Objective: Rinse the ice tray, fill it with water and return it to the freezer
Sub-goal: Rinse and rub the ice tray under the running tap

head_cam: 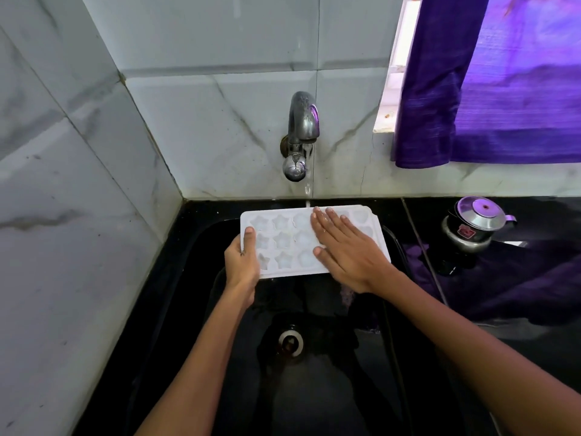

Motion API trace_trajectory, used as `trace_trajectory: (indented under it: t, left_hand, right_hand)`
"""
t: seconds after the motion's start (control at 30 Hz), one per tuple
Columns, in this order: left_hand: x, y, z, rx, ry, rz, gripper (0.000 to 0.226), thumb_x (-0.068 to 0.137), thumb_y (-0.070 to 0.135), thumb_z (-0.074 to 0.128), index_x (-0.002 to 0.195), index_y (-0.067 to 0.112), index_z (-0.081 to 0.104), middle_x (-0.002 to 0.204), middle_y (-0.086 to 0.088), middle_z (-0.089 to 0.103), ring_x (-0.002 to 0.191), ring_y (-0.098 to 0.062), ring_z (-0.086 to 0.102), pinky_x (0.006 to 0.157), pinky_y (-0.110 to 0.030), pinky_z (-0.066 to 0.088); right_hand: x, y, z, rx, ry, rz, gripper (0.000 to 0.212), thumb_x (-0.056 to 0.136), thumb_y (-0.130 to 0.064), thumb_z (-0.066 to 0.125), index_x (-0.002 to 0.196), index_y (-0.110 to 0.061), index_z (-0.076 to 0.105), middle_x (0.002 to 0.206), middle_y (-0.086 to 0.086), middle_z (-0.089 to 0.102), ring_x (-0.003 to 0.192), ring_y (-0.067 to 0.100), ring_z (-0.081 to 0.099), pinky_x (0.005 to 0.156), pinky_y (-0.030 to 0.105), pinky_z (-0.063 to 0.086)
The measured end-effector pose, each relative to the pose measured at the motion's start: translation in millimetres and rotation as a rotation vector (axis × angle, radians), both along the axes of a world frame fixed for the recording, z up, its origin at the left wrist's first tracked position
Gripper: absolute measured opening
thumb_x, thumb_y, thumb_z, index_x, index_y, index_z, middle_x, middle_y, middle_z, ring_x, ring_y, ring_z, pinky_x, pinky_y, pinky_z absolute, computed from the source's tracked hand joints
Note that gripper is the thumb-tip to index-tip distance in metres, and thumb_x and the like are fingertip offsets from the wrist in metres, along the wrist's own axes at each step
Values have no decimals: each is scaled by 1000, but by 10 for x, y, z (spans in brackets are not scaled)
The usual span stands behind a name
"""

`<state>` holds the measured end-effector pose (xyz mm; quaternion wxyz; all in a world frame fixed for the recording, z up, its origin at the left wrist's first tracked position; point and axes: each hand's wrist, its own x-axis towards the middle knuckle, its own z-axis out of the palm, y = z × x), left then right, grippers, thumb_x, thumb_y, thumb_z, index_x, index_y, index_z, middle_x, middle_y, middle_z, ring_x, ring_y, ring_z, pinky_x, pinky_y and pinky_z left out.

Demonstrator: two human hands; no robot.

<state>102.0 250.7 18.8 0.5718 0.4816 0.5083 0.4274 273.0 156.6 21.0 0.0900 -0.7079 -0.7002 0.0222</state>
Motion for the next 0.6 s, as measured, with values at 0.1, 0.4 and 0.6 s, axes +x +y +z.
trace_trajectory:
  t: [0.1, 0.4, 0.6]
  left_hand:
    - [88, -30, 16, -22, -10, 11, 27, 99, 36, 42, 101, 16, 59, 91, 1, 67, 83, -14, 66, 67, -26, 54]
    - [160, 42, -35, -67, -8, 27, 28, 99, 34, 43, 90, 16, 62, 83, 1, 67, 74, -12, 64, 62, -24, 52]
    - [383, -62, -118, -197, -39, -58, 35, 99, 38, 40, 88, 17, 66, 87, -6, 70, 82, -22, 68, 77, -36, 55]
  right_hand:
    - [-85, 79, 37, 33, -27, -19, 70, 92, -49, -1, 152, -12, 0, 161, 4, -2, 147, 16, -11, 118, 30, -11]
    - [-72, 34, -77, 6, 28, 85, 69, 94, -54, 2, 151, -15, -3, 158, 1, -8, 146, 13, -12, 119, 30, -9]
    - [-171, 214, -34, -12, -27, 48, 75, 90, -56, 0, 151, -12, -3, 159, 5, -9, 145, 15, -17, 118, 31, -12]
